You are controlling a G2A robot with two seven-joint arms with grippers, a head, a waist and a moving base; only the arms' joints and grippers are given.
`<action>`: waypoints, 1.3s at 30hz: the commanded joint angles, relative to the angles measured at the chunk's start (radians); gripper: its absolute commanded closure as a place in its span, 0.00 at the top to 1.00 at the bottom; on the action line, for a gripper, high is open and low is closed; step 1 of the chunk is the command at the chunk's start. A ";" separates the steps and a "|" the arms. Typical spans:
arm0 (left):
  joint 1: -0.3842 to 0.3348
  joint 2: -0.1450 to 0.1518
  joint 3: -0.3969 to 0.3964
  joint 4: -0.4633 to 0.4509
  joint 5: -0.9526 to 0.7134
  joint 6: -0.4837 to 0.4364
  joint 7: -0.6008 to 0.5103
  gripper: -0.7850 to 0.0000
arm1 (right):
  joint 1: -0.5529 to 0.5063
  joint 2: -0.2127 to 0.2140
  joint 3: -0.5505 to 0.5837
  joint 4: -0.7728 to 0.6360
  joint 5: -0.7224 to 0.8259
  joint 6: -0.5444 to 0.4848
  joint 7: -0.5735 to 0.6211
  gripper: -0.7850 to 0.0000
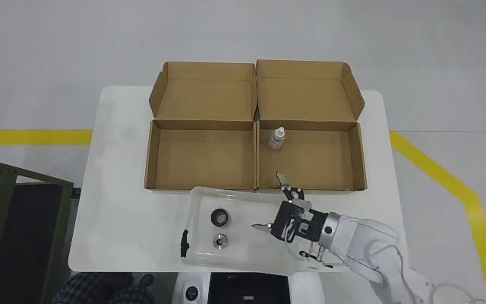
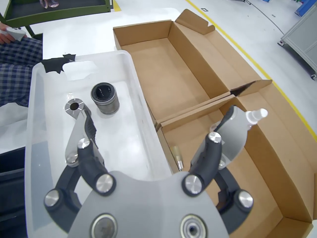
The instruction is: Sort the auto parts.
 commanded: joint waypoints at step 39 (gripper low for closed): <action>0.000 0.000 0.000 0.000 0.000 0.000 0.000 1.00 | 0.353 -0.127 -0.452 0.217 -0.031 -0.019 0.257 1.00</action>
